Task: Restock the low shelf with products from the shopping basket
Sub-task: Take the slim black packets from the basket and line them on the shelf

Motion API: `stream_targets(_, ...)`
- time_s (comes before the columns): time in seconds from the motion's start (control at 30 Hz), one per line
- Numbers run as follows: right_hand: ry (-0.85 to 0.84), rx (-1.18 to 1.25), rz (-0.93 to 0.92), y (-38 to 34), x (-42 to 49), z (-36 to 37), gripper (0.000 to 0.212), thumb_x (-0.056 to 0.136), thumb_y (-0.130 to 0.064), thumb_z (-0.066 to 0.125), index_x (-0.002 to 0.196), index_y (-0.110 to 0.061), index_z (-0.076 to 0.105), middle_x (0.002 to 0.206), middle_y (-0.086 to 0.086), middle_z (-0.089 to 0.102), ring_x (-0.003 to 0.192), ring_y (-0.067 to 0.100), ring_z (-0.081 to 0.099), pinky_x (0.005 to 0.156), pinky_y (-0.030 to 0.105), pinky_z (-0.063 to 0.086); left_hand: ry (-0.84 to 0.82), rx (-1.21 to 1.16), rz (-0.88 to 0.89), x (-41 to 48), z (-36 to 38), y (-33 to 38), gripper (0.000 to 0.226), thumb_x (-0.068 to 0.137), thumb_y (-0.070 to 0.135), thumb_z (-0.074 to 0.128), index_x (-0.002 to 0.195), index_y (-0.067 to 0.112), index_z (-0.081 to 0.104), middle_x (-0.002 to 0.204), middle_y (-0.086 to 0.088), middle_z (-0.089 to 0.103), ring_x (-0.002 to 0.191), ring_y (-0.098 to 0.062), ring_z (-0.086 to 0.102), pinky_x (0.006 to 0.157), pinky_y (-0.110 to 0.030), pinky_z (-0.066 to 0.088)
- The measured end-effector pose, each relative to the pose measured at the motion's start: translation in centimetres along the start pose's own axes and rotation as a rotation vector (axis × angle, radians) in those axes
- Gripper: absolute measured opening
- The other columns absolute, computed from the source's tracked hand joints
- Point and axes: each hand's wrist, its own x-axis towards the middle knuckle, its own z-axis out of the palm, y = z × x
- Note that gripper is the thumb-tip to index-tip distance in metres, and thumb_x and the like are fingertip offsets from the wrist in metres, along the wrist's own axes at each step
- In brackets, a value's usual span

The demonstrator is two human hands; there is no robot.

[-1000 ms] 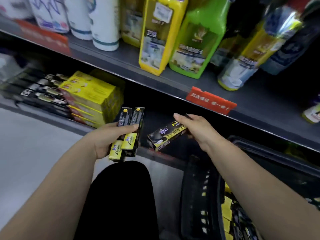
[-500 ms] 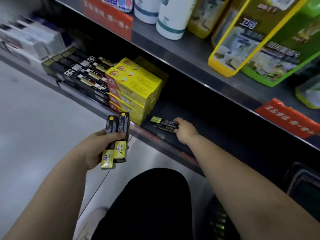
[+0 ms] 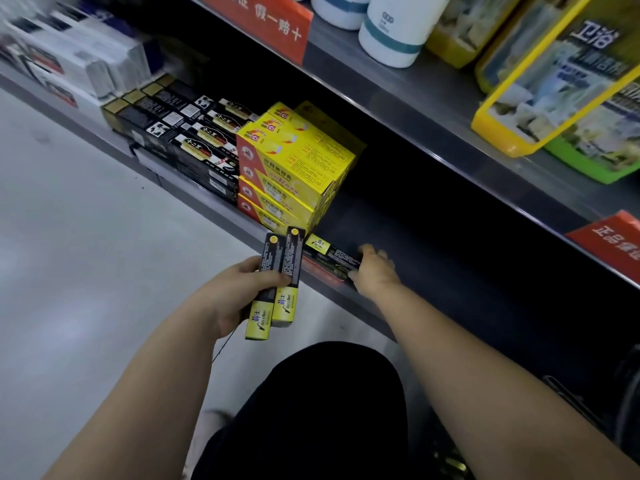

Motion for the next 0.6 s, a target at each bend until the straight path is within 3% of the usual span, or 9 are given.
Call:
stream_targets(0.1, 0.030, 0.250, -0.176, -2.0, -2.0, -2.4, 0.057, 0.086, -0.007, 0.055, 0.138, -0.019, 0.034, 0.142, 0.011, 0.034, 0.128, 0.027, 0.039, 0.095, 0.029, 0.037, -0.048, 0.074, -0.007, 0.5, 0.5, 0.5, 0.026, 0.084, 0.005, 0.064, 0.107, 0.014, 0.060, 0.071, -0.005, 0.072, 0.059, -0.016, 0.067, 0.054, -0.028, 0.054)
stream_targets(0.17, -0.079, 0.435, -0.391, -3.2, -4.1, -4.4, 0.072, 0.079, -0.002, 0.061, 0.139, -0.027, 0.032, 0.145, 0.004, 0.032, 0.129, 0.017, 0.038, 0.095, 0.024, 0.036, -0.100, 0.137, 0.005, 0.7, 1.1, 1.0, 0.026, 0.083, 0.005, 0.064, 0.107, 0.014, 0.062, 0.075, -0.003, 0.072, 0.061, -0.013, 0.067, 0.056, -0.025, 0.054)
stream_targets(0.23, -0.161, 0.389, -0.561, -3.6, -6.0, -6.3, 0.080, 0.074, -0.007, 0.069, 0.139, -0.031, 0.031, 0.141, -0.002, 0.035, 0.124, 0.008, 0.040, 0.095, 0.020, 0.037, -0.165, 0.201, 0.035, 0.8, 1.8, 1.7, 0.027, 0.081, 0.004, 0.066, 0.107, 0.011, 0.063, 0.083, -0.004, 0.072, 0.067, -0.012, 0.066, 0.061, -0.023, 0.053)
stream_targets(0.3, -0.125, 0.222, -0.633, -3.2, -6.8, -7.8, 0.073, 0.071, -0.013, 0.075, 0.134, -0.027, 0.041, 0.128, -0.003, 0.043, 0.111, 0.007, 0.045, 0.088, 0.016, 0.040, -0.222, 0.230, 0.045, 0.6, 2.6, 2.4, 0.031, 0.077, 0.008, 0.068, 0.108, 0.010, 0.063, 0.087, -0.004, 0.072, 0.072, -0.012, 0.068, 0.064, -0.022, 0.053)
stream_targets(0.4, -0.028, 0.015, -0.595, -1.6, -6.7, -9.4, 0.049, 0.063, -0.021, 0.083, 0.107, -0.024, 0.061, 0.108, -0.002, 0.054, 0.094, 0.011, 0.053, 0.081, 0.025, 0.044, -0.195, 0.230, 0.030, 0.7, 3.6, 2.7, 0.049, 0.074, 0.017, 0.072, 0.121, 0.011, 0.056, 0.100, -0.007, 0.071, 0.088, -0.017, 0.068, 0.080, -0.031, 0.054)
stream_targets(0.47, -0.035, -0.059, -0.506, -0.1, -6.2, -9.9, 0.037, 0.061, -0.028, 0.085, 0.091, -0.025, 0.064, 0.093, -0.004, 0.060, 0.085, 0.014, 0.057, 0.072, 0.029, 0.044, -0.090, 0.205, 0.042, 0.7, 3.7, 2.6, 0.046, 0.080, 0.020, 0.071, 0.122, 0.014, 0.055, 0.109, -0.009, 0.068, 0.098, -0.023, 0.064, 0.093, -0.041, 0.050)
stream_targets(0.53, -0.018, -0.060, -0.385, 1.5, -5.3, -9.9, 0.029, 0.068, -0.033, 0.081, 0.089, -0.024, 0.063, 0.088, -0.004, 0.063, 0.082, 0.017, 0.058, 0.067, 0.029, 0.044, -0.013, 0.168, 0.077, 0.7, 3.2, 2.3, 0.027, 0.083, 0.021, 0.069, 0.108, 0.019, 0.060, 0.098, -0.007, 0.067, 0.083, -0.021, 0.063, 0.084, -0.039, 0.054)
stream_targets(0.6, 0.055, -0.044, -0.255, 2.6, -4.1, -9.4, 0.029, 0.079, -0.034, 0.072, 0.102, -0.020, 0.062, 0.095, 0.002, 0.063, 0.087, 0.022, 0.059, 0.070, 0.030, 0.045, 0.023, 0.167, 0.088, 0.7, 2.5, 1.9, 0.028, 0.082, 0.020, 0.069, 0.109, 0.015, 0.060, 0.093, -0.007, 0.062, 0.076, -0.020, 0.059, 0.078, -0.037, 0.055)
